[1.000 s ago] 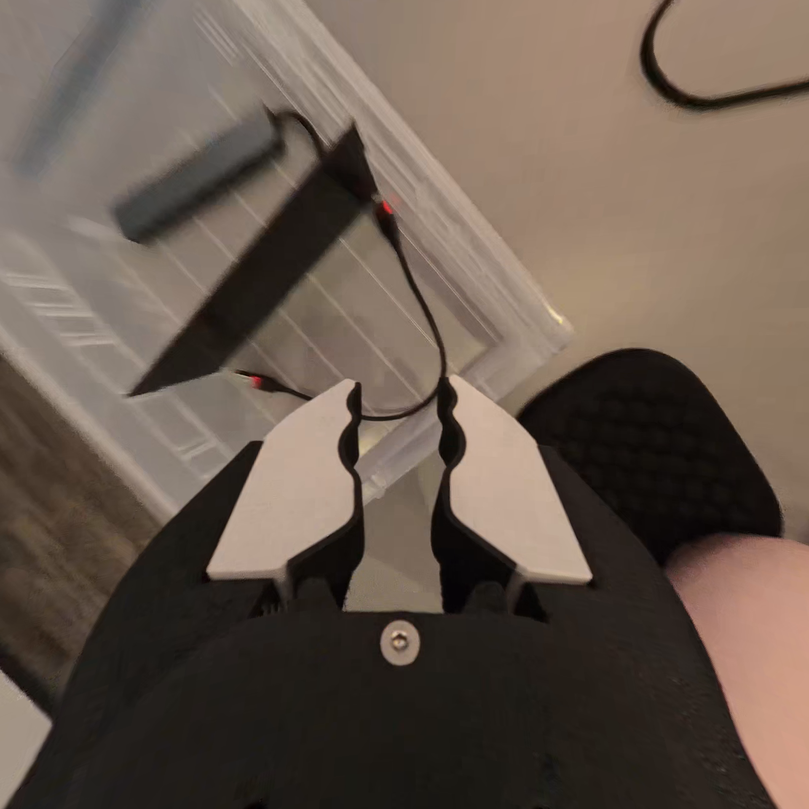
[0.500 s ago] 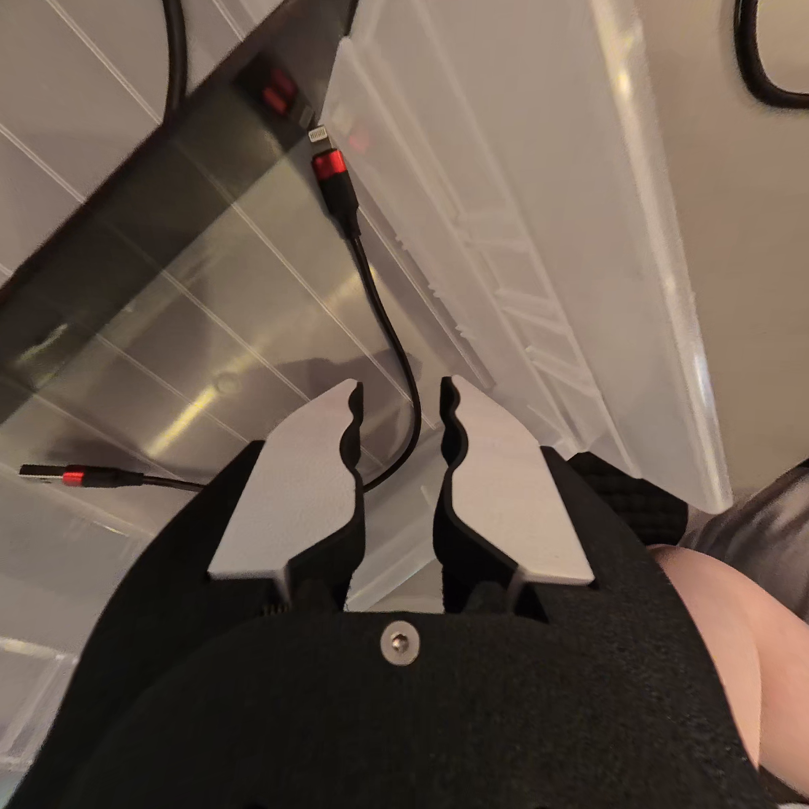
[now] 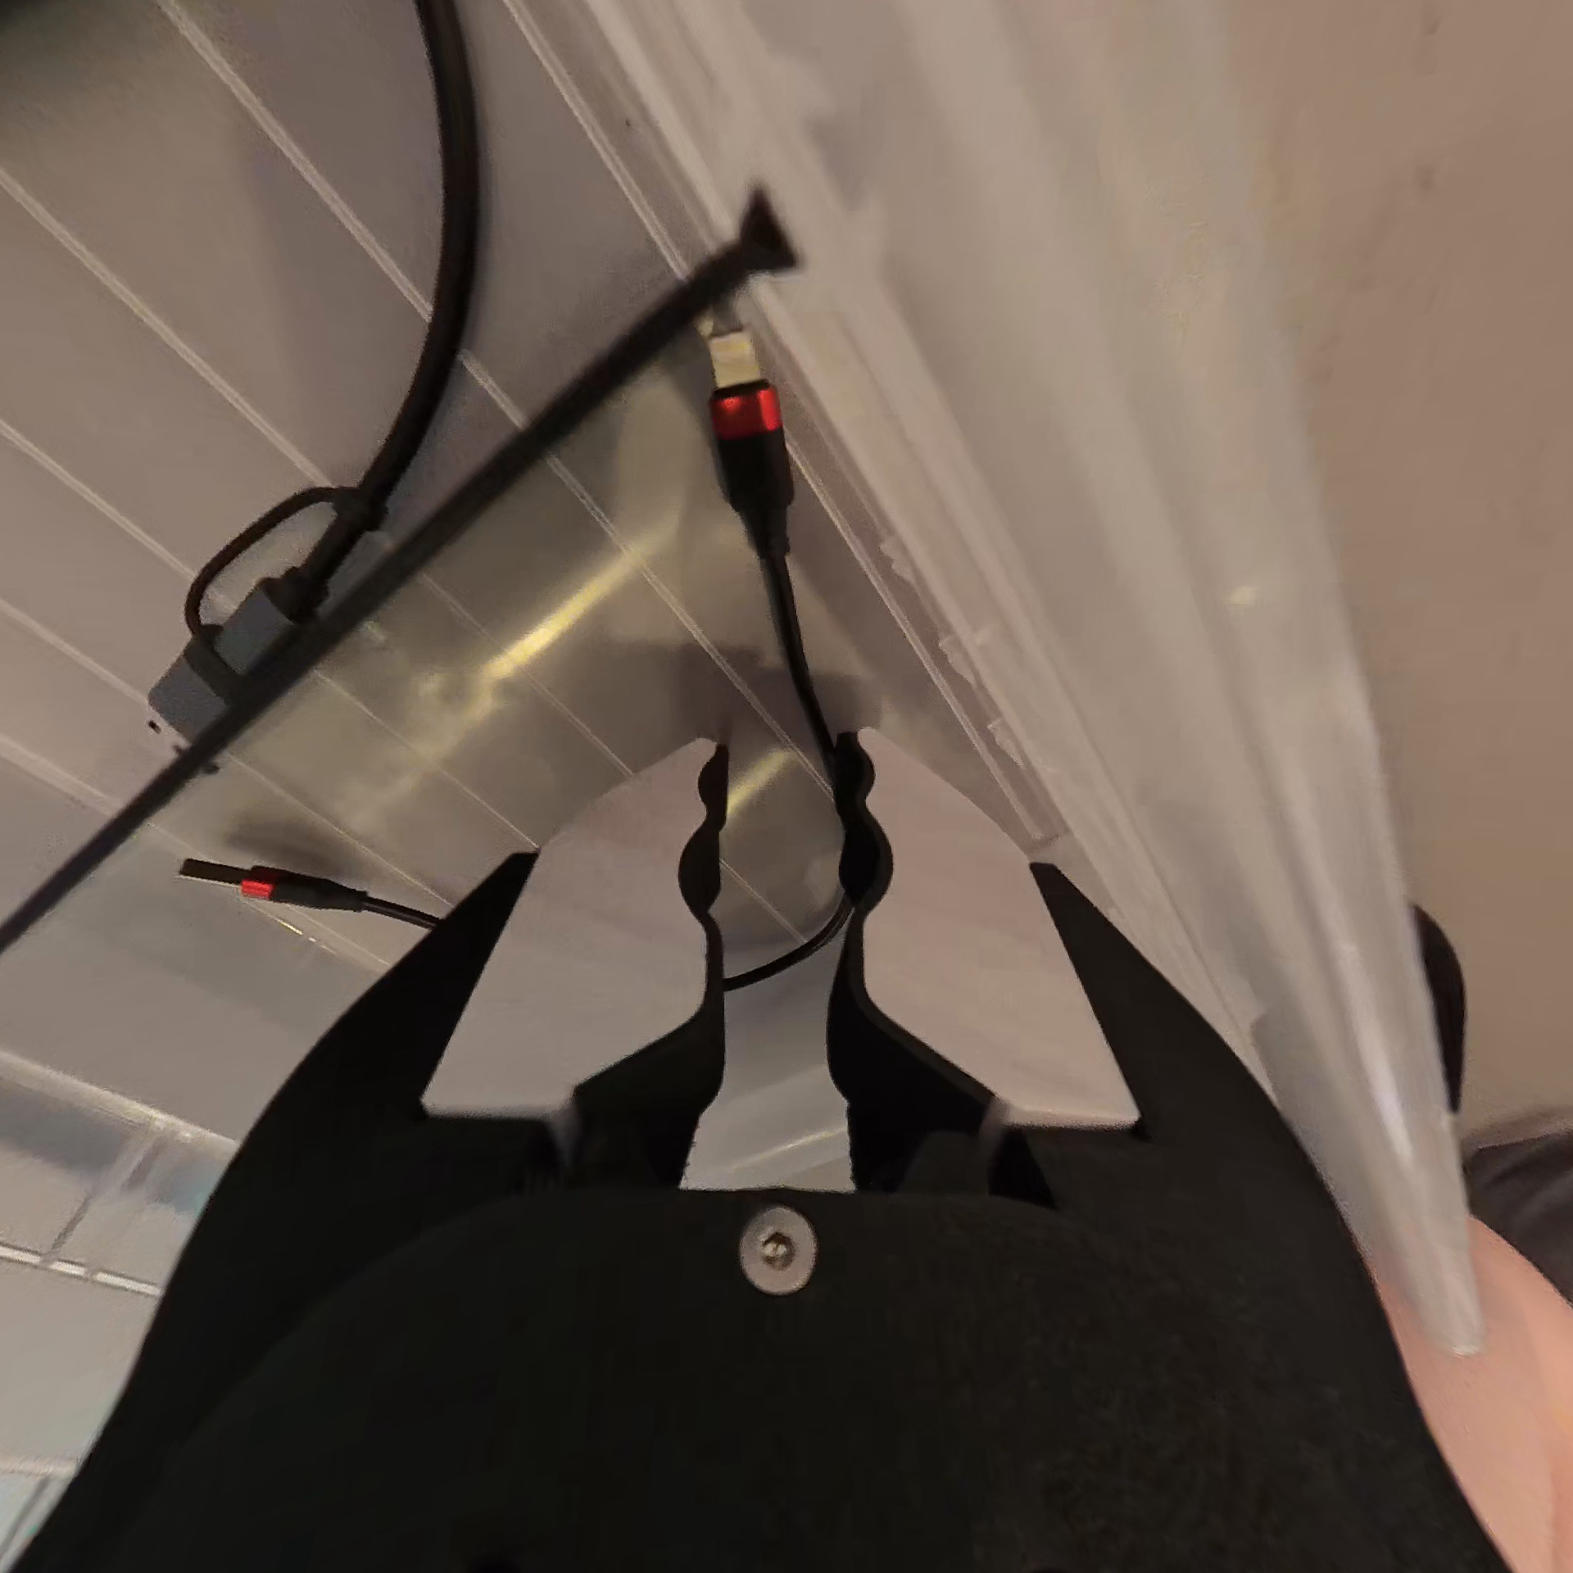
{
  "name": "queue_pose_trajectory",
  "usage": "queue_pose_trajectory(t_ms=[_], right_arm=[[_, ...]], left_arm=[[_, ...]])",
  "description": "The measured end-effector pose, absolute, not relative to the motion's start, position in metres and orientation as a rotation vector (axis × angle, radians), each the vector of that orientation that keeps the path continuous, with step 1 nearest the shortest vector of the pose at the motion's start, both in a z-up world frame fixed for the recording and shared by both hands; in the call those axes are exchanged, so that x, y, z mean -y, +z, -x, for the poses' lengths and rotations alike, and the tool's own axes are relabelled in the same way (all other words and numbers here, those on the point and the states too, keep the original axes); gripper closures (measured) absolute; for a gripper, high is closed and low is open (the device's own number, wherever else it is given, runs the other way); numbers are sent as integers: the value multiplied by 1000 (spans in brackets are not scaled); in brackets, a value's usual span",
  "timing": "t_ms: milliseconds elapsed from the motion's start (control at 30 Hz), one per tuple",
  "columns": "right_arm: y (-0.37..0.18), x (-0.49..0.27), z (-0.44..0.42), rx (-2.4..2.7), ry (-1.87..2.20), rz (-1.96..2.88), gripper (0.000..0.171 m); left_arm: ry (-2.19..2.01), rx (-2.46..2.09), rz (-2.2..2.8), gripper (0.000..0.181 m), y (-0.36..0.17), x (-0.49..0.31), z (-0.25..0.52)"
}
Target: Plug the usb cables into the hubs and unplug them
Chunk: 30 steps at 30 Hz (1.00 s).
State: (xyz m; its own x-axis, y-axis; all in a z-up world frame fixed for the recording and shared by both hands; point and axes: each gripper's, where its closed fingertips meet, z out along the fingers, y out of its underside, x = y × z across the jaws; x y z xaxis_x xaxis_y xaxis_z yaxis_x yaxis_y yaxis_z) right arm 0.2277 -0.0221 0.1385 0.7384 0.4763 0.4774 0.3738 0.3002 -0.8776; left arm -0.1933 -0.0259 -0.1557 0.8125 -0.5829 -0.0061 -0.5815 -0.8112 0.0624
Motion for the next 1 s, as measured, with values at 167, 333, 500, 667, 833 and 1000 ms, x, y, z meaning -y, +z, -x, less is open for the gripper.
queue_pose_trajectory(t_ms=[167, 333, 500, 667, 833, 1000], right_arm=[[144, 25, -234, 775, 83, 1291, 138], [149, 28, -243, 746, 94, 1281, 138], [152, 29, -248, 726, 109, 1273, 138], [151, 29, -246, 734, 105, 1278, 138], [149, 28, -242, 748, 95, 1281, 138], [149, 29, -239, 755, 90, 1280, 138]], left_arm=[[-64, 855, -2968, 178, -156, 21, 205], [-94, 842, -2968, 178, -154, 25, 220], [60, 813, -3090, 179, -125, 24, 213], [102, 832, -3325, 178, -67, 22, 208], [211, 907, -3648, 179, 24, 38, 178], [628, 1494, -3652, 179, 87, 71, 81]])
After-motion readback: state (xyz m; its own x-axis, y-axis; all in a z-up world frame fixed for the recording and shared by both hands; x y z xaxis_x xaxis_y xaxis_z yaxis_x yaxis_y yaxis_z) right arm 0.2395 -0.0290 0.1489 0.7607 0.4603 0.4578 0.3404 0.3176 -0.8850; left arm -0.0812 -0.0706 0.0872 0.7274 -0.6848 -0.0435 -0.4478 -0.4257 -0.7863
